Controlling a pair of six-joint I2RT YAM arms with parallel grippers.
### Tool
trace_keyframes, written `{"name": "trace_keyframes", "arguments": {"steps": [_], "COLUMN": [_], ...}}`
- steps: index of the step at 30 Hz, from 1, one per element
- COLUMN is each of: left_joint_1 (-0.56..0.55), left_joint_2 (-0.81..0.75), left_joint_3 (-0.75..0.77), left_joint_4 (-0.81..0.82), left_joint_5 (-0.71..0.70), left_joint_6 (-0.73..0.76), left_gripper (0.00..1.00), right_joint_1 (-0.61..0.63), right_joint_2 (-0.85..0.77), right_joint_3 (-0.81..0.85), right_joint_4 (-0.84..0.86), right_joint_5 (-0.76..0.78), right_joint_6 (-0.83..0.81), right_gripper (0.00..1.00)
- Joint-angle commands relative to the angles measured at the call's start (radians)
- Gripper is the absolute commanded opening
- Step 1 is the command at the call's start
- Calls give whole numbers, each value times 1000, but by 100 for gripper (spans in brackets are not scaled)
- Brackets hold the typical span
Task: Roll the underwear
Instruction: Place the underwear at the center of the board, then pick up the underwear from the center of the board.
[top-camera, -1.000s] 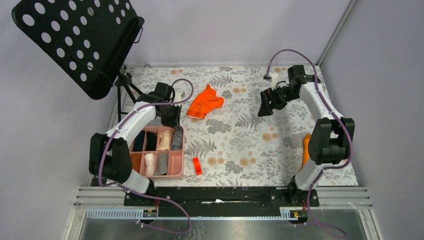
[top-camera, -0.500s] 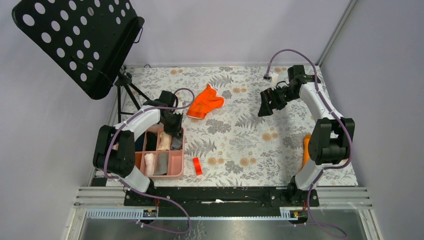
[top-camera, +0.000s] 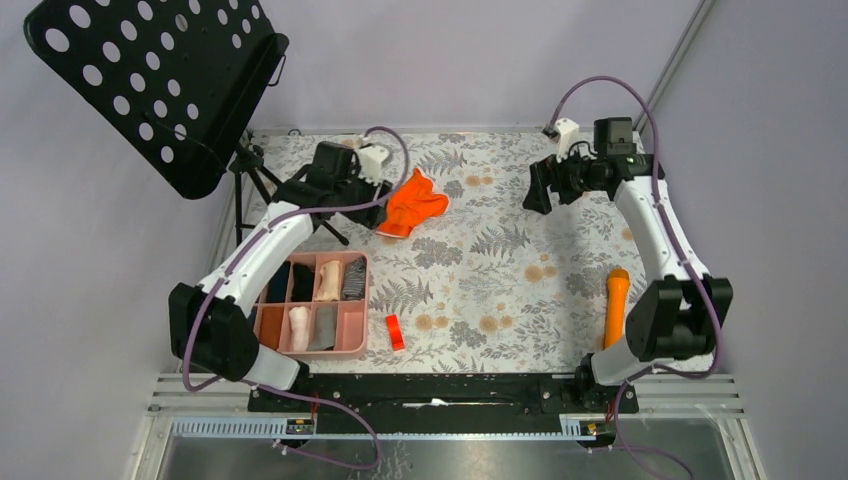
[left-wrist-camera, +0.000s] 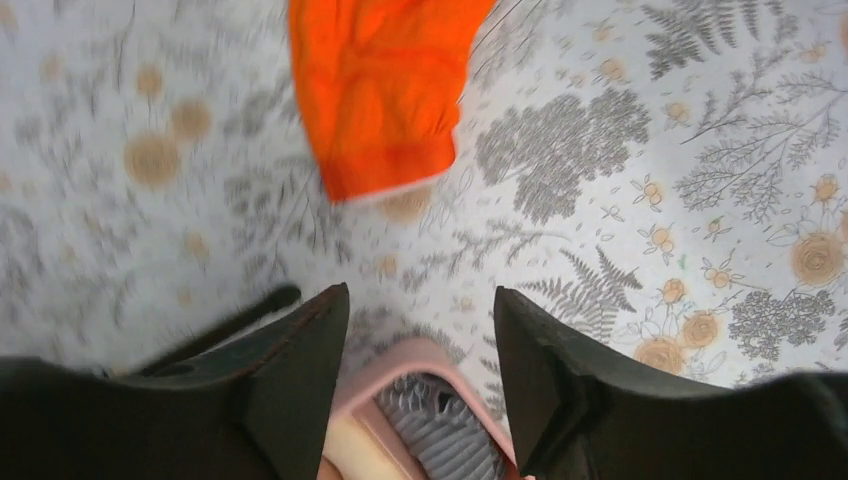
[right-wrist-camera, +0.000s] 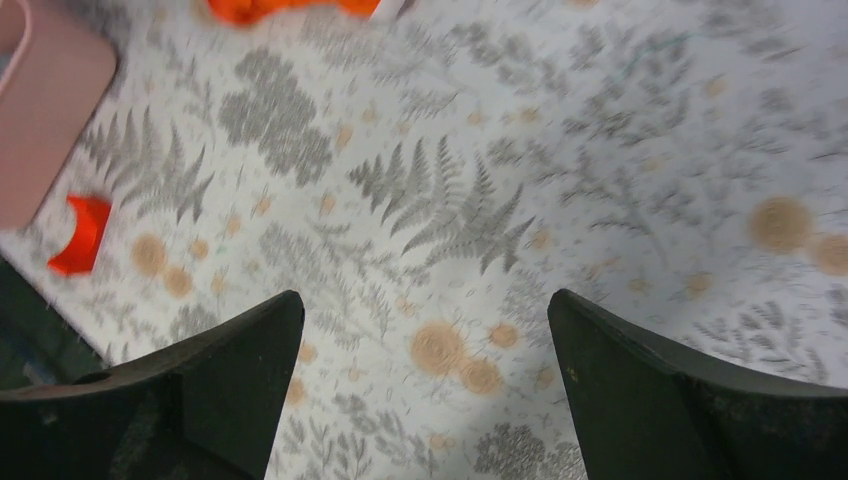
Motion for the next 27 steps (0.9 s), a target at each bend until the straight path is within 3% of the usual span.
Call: {"name": "trace_keyframes", "arguments": {"steps": [1, 4, 11, 17, 27], "left_joint_1": [-61, -62, -61, -69, -70], "left_joint_2": [80, 225, 527, 600, 680], "left_joint_3": [82, 209, 449, 461, 451], "left_joint_4": [139, 112, -33, -62, -69], "left_joint_5": [26, -11, -82, -11, 0], "left_joint_6": [289, 251, 188, 223, 196], "left_gripper": [64, 71, 70, 68, 47], "right_joint_1": [-15, -23, -25, -24, -25], "right_joint_2": [-85, -71, -107, -139, -136], "right_joint_3": [-46, -59, -126, -170, -185], "right_joint_4": [252, 247, 254, 253, 251], "right_joint_5": [137, 80, 44, 53, 40], "right_joint_6": [279, 310, 296, 283, 273], "right_gripper": [100, 100, 100, 100, 100]}}
